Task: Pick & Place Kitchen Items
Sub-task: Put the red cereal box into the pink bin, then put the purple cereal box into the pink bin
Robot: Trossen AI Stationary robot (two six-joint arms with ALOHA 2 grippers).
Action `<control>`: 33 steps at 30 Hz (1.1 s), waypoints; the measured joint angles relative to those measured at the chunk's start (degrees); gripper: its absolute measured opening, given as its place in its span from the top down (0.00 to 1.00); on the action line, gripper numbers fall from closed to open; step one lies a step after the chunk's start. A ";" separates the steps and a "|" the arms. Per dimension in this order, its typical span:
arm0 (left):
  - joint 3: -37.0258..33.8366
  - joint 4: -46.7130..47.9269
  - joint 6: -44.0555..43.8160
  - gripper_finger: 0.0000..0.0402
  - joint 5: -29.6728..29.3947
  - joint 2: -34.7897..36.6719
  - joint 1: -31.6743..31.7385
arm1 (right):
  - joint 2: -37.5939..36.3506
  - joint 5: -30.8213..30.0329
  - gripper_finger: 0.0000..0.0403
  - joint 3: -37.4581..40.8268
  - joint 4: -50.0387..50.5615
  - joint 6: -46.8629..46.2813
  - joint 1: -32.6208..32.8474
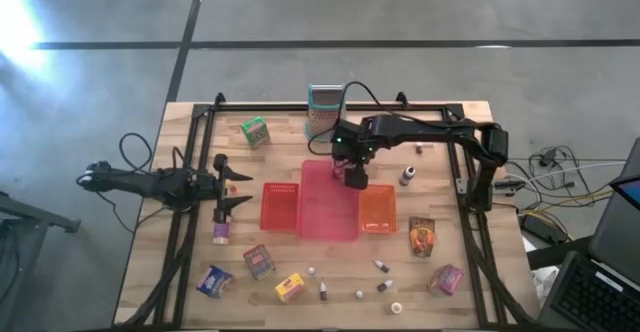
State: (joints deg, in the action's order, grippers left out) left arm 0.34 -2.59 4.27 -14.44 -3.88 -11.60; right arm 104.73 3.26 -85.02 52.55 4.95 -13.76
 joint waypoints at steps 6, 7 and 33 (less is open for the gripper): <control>0.00 -0.02 0.02 0.38 0.00 0.00 0.00 | -3.63 -0.55 0.30 -1.66 1.73 -0.34 0.73; 0.00 -0.02 0.01 0.38 0.00 0.00 0.00 | -4.67 -0.60 0.30 -1.72 1.92 -0.44 0.96; 0.00 -0.31 0.02 0.38 -0.02 -0.02 0.00 | -23.02 -15.29 0.53 -1.59 9.52 -26.62 36.49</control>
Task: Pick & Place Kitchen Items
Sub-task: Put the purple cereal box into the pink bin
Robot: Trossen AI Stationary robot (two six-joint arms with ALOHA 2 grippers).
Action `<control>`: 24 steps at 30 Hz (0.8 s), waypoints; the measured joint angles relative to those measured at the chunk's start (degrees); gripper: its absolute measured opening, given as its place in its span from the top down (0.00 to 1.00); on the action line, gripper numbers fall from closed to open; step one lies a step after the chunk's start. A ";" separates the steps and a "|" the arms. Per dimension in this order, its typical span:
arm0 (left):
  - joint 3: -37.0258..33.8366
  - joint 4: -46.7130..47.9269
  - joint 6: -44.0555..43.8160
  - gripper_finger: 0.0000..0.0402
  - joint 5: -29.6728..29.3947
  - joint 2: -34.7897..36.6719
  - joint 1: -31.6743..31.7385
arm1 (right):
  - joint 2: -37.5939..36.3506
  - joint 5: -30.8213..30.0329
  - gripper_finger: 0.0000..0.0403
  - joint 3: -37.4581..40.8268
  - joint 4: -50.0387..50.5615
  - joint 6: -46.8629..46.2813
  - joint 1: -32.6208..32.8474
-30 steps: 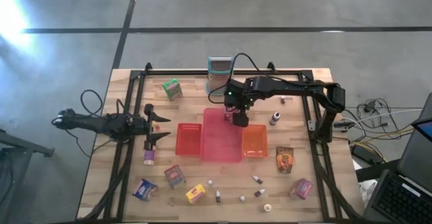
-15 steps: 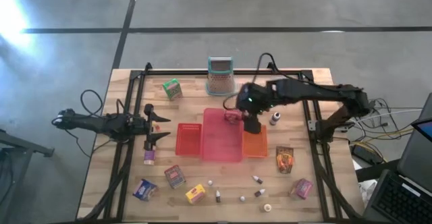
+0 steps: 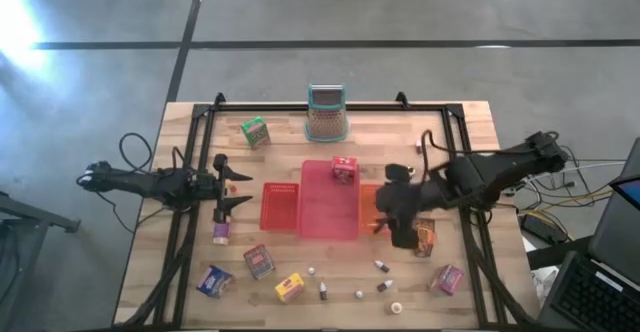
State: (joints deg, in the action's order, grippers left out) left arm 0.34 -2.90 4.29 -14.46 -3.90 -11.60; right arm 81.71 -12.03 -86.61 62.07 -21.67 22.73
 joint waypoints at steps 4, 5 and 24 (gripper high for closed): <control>0.00 -0.02 -0.02 0.38 0.00 0.00 0.00 | 0.02 -1.44 0.54 0.00 2.97 -8.75 3.68; 0.00 -0.02 0.00 0.38 0.00 0.02 0.00 | 0.02 -1.42 0.54 0.00 3.49 -11.07 4.40; 0.00 -0.04 0.00 0.38 0.00 0.00 0.00 | 0.05 7.98 0.55 0.02 5.67 -59.54 16.64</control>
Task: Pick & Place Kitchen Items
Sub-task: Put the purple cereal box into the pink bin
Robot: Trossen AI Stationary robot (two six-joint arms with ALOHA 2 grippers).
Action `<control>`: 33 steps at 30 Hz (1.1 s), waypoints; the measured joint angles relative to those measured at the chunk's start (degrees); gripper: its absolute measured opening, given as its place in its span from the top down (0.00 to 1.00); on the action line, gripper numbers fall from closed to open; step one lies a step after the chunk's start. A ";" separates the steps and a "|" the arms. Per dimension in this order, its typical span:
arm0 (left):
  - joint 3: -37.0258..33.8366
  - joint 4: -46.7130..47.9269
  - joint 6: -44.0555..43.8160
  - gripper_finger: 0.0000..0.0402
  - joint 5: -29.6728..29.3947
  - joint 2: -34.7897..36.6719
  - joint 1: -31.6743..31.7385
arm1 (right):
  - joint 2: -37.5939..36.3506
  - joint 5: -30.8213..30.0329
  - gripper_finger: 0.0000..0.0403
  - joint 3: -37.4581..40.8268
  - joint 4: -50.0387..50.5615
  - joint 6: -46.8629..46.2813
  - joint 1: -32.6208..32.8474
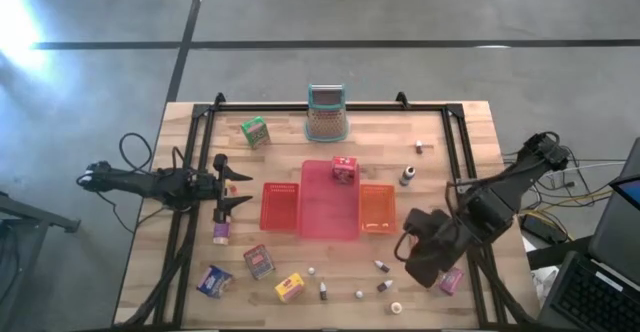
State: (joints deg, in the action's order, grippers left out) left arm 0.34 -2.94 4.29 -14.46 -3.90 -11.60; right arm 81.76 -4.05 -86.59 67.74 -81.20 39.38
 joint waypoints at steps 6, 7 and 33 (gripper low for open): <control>0.00 0.00 0.00 0.38 0.00 0.00 0.00 | 0.06 0.02 0.55 0.00 -0.04 -17.66 3.37; 0.00 0.00 0.00 0.38 0.00 0.00 0.00 | 0.06 0.02 0.56 0.00 -0.04 -20.67 4.13; 0.00 -0.01 -0.02 0.38 0.00 0.02 0.00 | 8.67 7.32 0.68 0.04 7.29 -55.28 11.52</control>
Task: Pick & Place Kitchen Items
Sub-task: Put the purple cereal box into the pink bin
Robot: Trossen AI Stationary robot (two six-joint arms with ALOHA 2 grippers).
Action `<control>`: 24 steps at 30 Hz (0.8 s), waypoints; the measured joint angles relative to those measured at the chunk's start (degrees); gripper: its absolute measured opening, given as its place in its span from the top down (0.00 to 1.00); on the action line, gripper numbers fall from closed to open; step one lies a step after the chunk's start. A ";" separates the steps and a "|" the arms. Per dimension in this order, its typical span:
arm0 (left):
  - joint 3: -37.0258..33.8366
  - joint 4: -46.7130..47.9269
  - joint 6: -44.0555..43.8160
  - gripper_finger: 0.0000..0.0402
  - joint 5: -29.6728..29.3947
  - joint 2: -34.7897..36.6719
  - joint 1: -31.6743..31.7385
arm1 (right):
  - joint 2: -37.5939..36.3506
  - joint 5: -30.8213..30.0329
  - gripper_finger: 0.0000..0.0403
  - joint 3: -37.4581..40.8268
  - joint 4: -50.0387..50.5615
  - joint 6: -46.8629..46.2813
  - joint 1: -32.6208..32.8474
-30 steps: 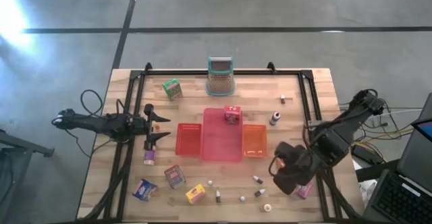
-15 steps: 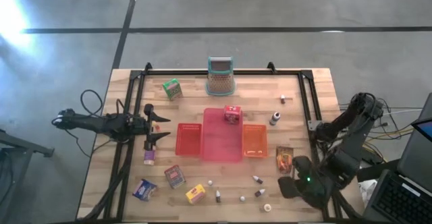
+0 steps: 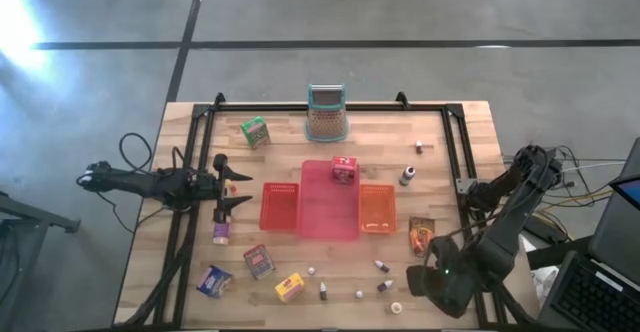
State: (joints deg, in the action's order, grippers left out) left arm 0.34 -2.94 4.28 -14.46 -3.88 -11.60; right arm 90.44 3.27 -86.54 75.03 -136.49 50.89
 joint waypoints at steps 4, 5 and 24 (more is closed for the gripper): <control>0.00 0.00 0.00 0.38 0.00 -0.01 0.00 | -0.07 -0.80 0.73 0.00 5.44 5.87 0.26; 0.00 0.00 0.01 0.38 0.00 -0.02 0.00 | -0.07 -1.78 0.74 0.00 6.14 8.79 0.25; 0.00 -0.02 0.02 0.38 0.00 -0.02 0.00 | -0.48 -11.47 0.93 -0.02 13.59 58.87 -4.61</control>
State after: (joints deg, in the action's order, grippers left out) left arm 0.34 -2.96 4.29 -14.46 -3.90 -11.60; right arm 89.96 -8.20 -86.56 88.61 -77.61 46.28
